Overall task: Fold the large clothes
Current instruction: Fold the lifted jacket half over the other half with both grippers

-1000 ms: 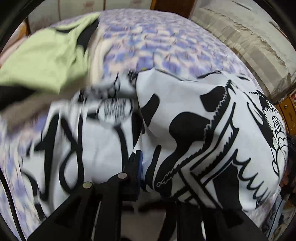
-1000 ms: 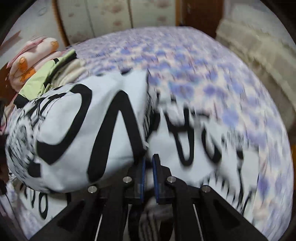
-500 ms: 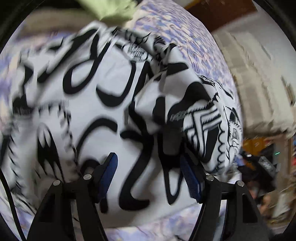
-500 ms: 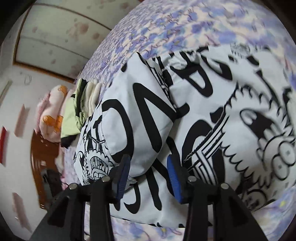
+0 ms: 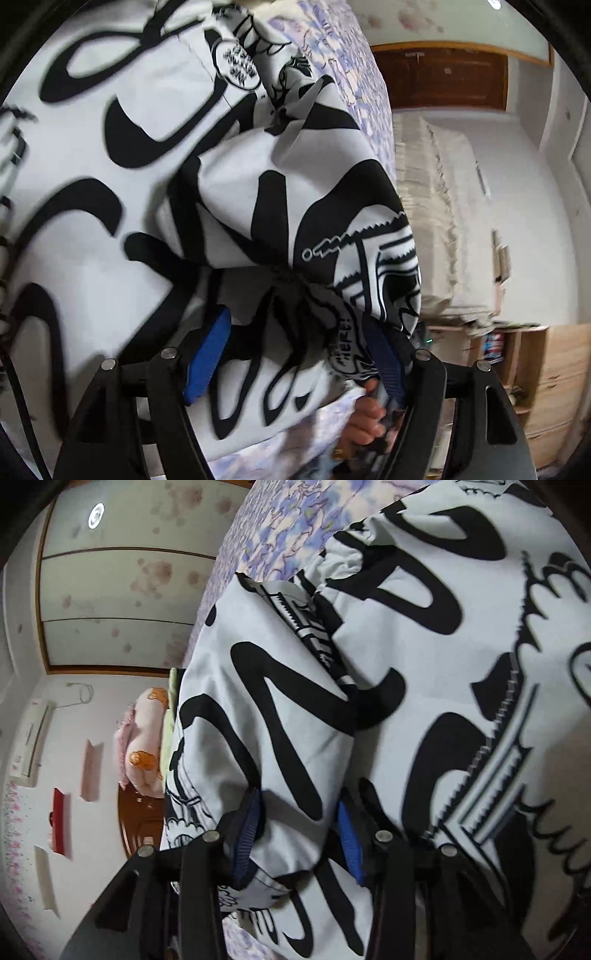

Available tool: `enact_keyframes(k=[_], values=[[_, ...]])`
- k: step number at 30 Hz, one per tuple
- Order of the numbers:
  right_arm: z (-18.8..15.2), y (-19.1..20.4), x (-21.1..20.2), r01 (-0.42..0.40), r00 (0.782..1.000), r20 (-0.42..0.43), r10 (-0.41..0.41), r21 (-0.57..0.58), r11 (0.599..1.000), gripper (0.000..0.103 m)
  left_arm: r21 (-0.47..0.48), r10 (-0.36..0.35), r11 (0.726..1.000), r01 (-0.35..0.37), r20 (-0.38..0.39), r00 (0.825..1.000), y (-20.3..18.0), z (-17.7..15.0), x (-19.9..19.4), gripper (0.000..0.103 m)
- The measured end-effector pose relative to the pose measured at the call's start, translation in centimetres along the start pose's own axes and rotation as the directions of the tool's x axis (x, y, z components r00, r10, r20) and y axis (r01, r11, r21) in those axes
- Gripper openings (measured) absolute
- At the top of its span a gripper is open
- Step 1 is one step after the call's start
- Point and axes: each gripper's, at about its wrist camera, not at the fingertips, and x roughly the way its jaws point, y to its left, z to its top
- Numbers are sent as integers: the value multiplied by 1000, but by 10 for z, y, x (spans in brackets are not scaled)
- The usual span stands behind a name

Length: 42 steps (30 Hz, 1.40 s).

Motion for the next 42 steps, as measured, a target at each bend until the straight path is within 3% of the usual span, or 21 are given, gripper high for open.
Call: enact_keyframes(k=[4, 6, 9, 11, 14, 20, 25, 26, 27, 29, 31, 35, 38, 42], values=[[0, 2, -2, -14, 1000, -2, 14, -17, 1000, 40, -5, -27, 1000, 27, 29, 999, -1, -10, -4, 71], [-3, 3, -1, 12, 1000, -10, -13, -47, 999, 19, -39, -49, 998, 50, 28, 998, 3, -16, -4, 71], [-3, 10, 1, 42, 999, -12, -42, -70, 997, 10, -71, -88, 993, 91, 36, 995, 4, -17, -4, 71], [-5, 15, -2, 42, 999, -6, -43, -77, 996, 6, -64, -98, 993, 101, 47, 994, 3, -19, -9, 71], [-5, 21, -6, 44, 999, -2, -44, -90, 995, 2, -117, -172, 977, 178, 62, 983, 7, -15, -7, 72], [-5, 18, -16, 63, 998, 6, -62, -95, 994, 1, -114, -249, 959, 258, 85, 965, 3, -19, -12, 80], [-9, 15, -21, 61, 998, -1, -62, -94, 994, 1, -100, -118, 987, 125, 72, 990, 3, -12, -5, 80], [-10, 15, -21, 65, 998, -1, -66, -97, 993, 1, -110, -87, 989, 94, 68, 994, 7, -8, -1, 74], [-11, 17, -22, 79, 997, 2, -79, -106, 991, 1, -103, -60, 993, 66, 61, 996, 9, -2, 1, 46], [-11, 25, -24, 110, 994, 9, -110, -120, 987, 1, -64, -13, 998, 15, 28, 1000, 3, 2, 11, 2], [-11, 35, -31, 140, 990, 16, -139, -139, 980, 1, 14, 109, 994, -110, 33, 993, -16, -1, 14, 2], [-26, 62, -62, 200, 980, 48, -194, -225, 954, 1, 202, 294, 932, -300, 61, 954, -60, -21, 11, 4], [-46, 70, -72, 278, 960, 60, -272, -277, 920, 1, 302, 418, 851, -429, 104, 903, -73, -43, 11, 5], [-67, 39, -49, 406, 910, 32, -414, -274, 872, 1, 358, 547, 752, -554, 130, 827, -58, -57, 28, 6]])
